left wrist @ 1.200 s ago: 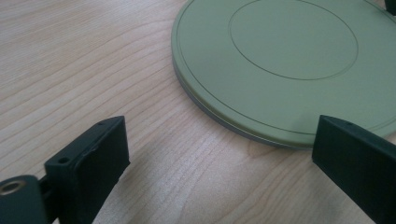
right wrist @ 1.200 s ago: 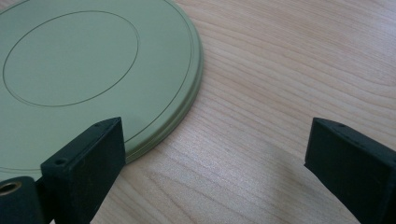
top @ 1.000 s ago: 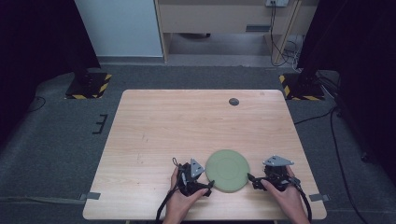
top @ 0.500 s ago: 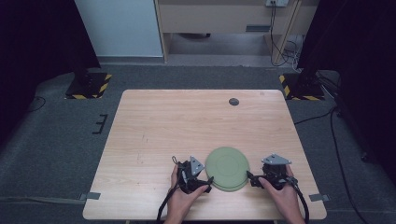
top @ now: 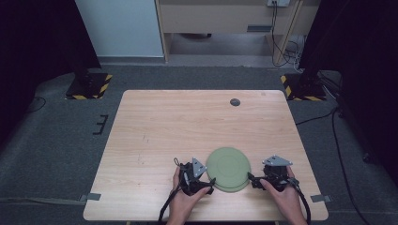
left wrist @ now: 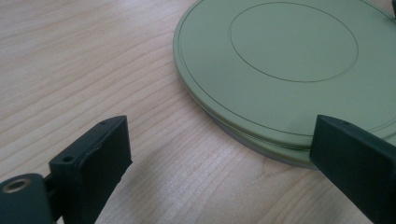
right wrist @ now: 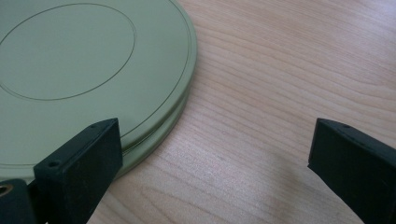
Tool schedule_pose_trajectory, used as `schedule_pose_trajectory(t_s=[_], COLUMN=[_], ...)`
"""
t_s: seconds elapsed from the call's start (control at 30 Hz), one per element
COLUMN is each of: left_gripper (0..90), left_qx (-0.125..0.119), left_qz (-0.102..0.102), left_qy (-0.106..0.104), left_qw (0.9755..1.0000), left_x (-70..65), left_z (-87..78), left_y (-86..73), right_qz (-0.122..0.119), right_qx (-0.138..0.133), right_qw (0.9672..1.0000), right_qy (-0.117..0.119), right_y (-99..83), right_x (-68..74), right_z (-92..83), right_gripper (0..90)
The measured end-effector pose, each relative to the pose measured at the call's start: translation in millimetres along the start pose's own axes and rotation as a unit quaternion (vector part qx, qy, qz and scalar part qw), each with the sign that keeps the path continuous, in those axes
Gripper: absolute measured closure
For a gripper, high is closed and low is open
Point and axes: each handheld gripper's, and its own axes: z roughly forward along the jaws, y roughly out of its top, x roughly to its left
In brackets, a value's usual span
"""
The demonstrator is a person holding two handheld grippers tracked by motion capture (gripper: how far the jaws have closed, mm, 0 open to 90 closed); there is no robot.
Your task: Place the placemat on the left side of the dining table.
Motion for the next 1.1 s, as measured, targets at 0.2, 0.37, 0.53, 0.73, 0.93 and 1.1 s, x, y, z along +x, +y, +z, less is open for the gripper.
schedule_pose_trajectory(t_s=[0.2, 0.37, 0.53, 0.73, 0.93, 1.1], left_gripper=[5.1, 6.1, 6.5, 5.3, 6.8, 6.6], left_qx=[-0.002, -0.004, -0.003, -0.008, -0.008, -0.006], left_qz=[0.001, 0.003, 0.006, 0.007, 0.007, 0.004], left_qy=[0.009, 0.008, 0.01, 0.023, 0.025, 0.023], left_qw=[1.0, 1.0, 0.9999, 0.9997, 0.9996, 0.9997], left_x=[2.2, 2.2, 0.5, 0.0, -0.4, 0.5], left_z=[2.7, 1.9, 2.4, 4.5, 4.7, 5.4], left_y=[1.6, 1.7, 2.2, 3.5, 4.0, 4.2], right_qz=[0.001, 0.006, 0.0, 0.007, 0.01, 0.012], right_qx=[-0.006, -0.004, 0.0, -0.003, -0.005, -0.002], right_qw=[0.9999, 0.9999, 1.0, 0.9999, 0.9998, 0.9998], right_qy=[-0.015, -0.014, -0.003, -0.015, -0.014, -0.014], right_y=[1.8, 3.3, 2.4, 4.0, 4.9, 5.1], right_x=[2.0, 2.3, 5.0, 4.6, 6.1, 7.5], right_z=[2.5, 3.0, 1.8, 4.9, 4.6, 5.5], right_gripper=[2.8, 5.8, 4.8, 2.7, 4.6, 2.8])
